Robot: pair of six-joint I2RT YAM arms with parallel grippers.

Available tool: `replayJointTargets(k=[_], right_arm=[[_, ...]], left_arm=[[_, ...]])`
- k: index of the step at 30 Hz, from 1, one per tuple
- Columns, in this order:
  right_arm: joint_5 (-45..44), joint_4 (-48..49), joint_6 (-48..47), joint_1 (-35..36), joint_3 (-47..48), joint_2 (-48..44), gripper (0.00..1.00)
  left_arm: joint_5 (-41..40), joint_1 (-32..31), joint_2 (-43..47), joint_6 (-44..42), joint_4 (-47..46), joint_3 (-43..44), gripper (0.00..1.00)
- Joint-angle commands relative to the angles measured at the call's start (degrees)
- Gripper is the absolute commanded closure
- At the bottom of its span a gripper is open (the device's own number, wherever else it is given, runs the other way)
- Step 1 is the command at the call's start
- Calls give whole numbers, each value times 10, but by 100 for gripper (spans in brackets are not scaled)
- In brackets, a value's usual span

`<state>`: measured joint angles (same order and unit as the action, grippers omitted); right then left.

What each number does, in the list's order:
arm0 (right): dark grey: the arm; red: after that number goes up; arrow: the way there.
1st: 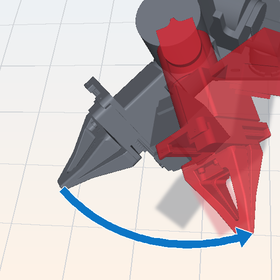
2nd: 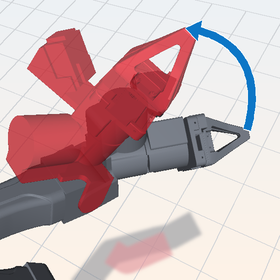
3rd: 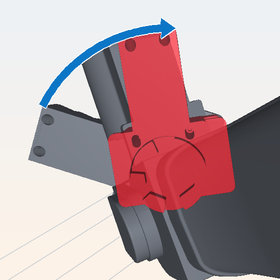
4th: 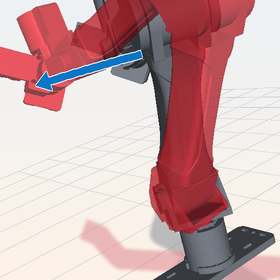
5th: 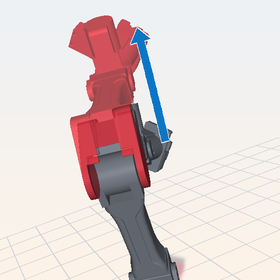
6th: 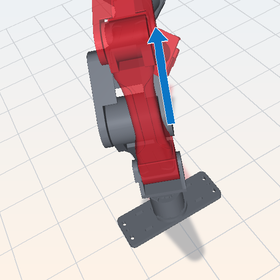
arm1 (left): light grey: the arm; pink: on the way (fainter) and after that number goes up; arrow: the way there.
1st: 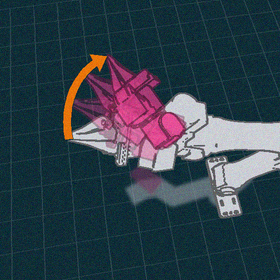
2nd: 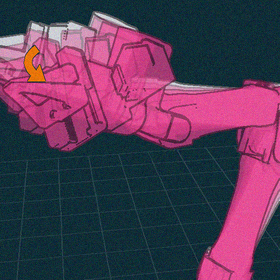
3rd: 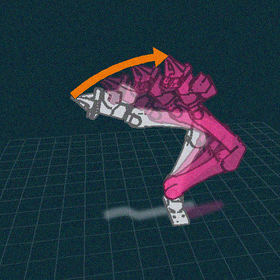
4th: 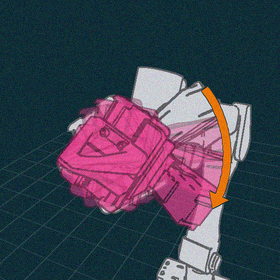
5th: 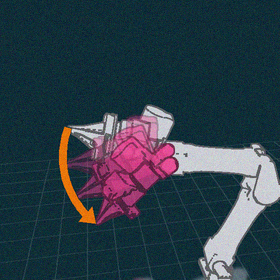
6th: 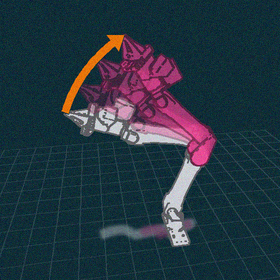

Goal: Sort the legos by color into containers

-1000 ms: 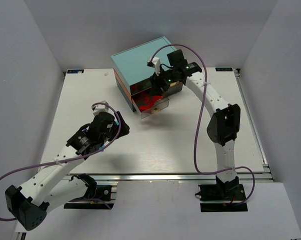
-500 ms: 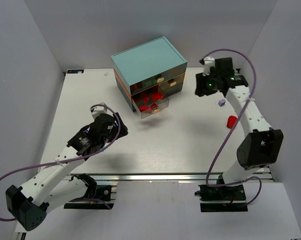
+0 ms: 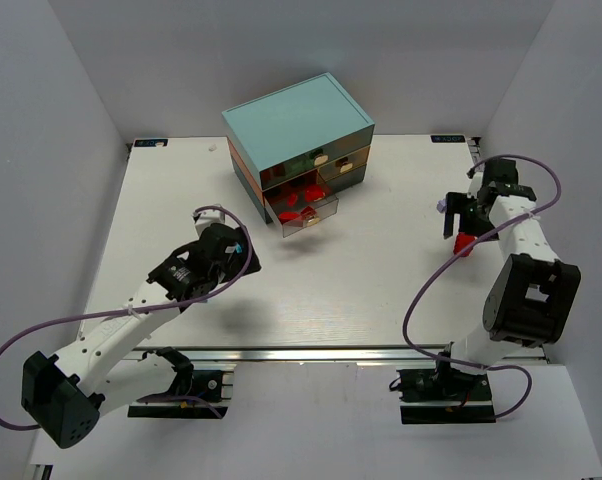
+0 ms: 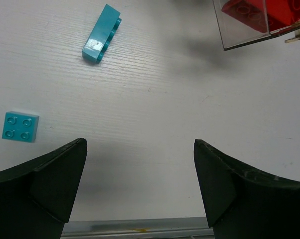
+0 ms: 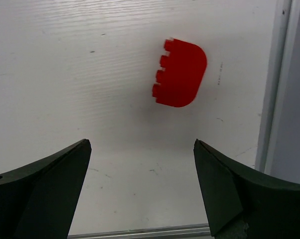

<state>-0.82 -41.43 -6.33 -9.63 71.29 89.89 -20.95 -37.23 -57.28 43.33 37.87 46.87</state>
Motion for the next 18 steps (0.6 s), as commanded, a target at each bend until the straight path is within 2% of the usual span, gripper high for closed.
replayJointTargets(k=[1,12,17,18], right_arm=[[-31,14,3,-17,-2,18,11],[-56,44,-3,-25,80,164,12],[-56,43,-4,-27,94,189,26],[-52,40,-5,-26,94,190,32]], left_arm=[[12,2,6,-6,-24,-2,2],[4,2,9,-2,2,9,2],[-4,2,30,14,15,2,2],[-6,2,34,21,19,-1,2]])
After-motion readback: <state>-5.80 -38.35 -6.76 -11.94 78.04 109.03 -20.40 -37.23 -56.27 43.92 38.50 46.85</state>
